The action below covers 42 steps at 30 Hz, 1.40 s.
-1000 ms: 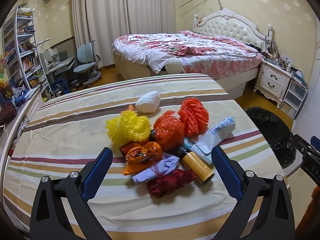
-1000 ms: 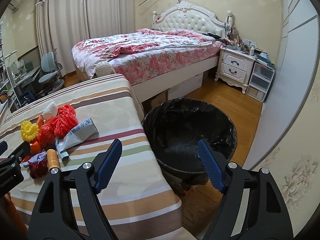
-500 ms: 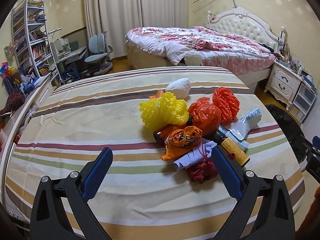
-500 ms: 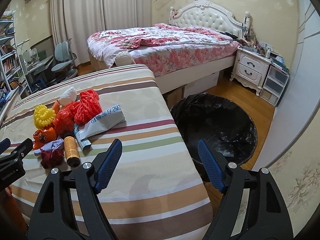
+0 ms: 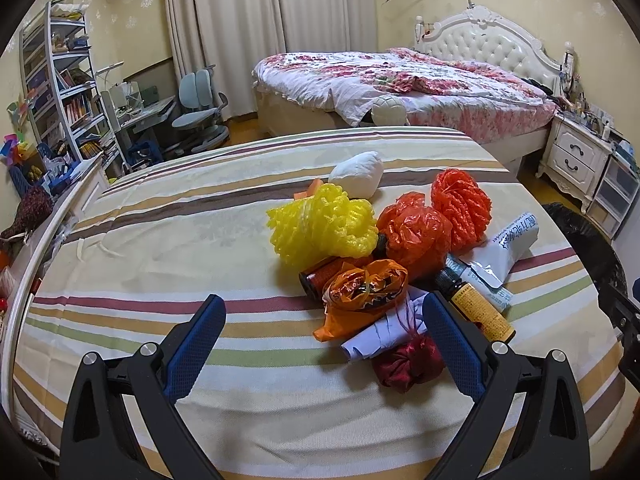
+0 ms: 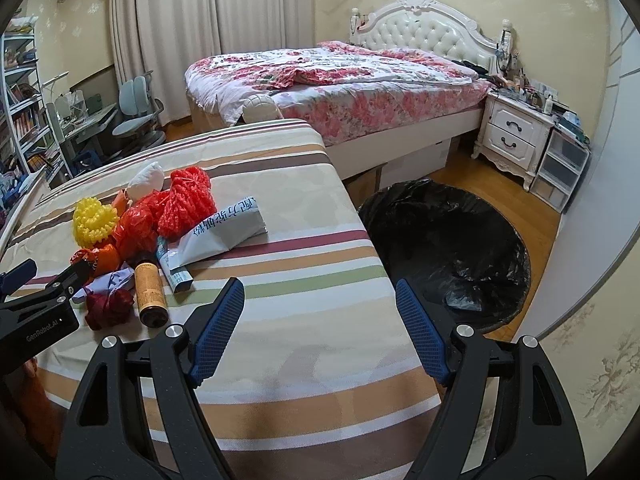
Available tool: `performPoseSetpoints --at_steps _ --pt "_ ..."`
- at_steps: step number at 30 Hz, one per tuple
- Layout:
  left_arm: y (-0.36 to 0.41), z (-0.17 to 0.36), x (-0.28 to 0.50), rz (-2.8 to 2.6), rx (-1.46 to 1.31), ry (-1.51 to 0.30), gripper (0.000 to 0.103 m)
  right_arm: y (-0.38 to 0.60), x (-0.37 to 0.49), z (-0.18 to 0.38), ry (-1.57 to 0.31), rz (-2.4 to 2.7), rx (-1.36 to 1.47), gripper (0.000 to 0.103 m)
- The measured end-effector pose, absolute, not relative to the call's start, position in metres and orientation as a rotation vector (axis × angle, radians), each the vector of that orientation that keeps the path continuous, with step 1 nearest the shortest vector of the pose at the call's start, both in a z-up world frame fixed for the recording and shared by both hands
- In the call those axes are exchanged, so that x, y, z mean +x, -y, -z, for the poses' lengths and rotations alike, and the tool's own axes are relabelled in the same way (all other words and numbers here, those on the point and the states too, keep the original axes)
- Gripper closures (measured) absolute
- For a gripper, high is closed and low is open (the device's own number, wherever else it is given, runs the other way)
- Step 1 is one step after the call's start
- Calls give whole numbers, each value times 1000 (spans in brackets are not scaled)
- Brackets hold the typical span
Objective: Collect trash
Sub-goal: 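Reach the left tool to the orange patterned snack bag and grasp it, then lift the orange bag with the left tool while the right tool grasps the dark red ribbon bundle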
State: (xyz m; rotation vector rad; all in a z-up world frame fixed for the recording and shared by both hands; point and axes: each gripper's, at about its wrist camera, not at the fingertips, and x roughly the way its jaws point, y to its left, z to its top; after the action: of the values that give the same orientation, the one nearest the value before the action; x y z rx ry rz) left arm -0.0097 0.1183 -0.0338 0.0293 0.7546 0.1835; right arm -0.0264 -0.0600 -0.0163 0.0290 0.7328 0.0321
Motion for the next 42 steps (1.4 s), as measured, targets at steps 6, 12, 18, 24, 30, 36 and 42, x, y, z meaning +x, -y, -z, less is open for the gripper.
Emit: performPoseSetpoints --at_steps 6,12,18,24,30,36,42 --pt "-123 40 4 -177 14 -785 14 52 -16 19 -740 -45 18 27" --pt "-126 46 13 -136 -10 -818 33 40 -3 21 -751 -66 5 27" --pt "-132 49 10 -89 -43 -830 53 35 3 23 -759 -75 1 27" --pt "-137 42 0 -94 -42 -815 53 31 0 25 -763 -84 -3 27" --pt "-144 31 -12 -103 -47 -792 53 23 -7 22 -753 -103 -14 27" --pt "-155 26 -28 -121 -43 -779 53 12 -13 17 -743 -132 -26 27" --pt "-174 21 -41 -160 -62 -762 53 -6 -21 12 -740 -182 -49 27"
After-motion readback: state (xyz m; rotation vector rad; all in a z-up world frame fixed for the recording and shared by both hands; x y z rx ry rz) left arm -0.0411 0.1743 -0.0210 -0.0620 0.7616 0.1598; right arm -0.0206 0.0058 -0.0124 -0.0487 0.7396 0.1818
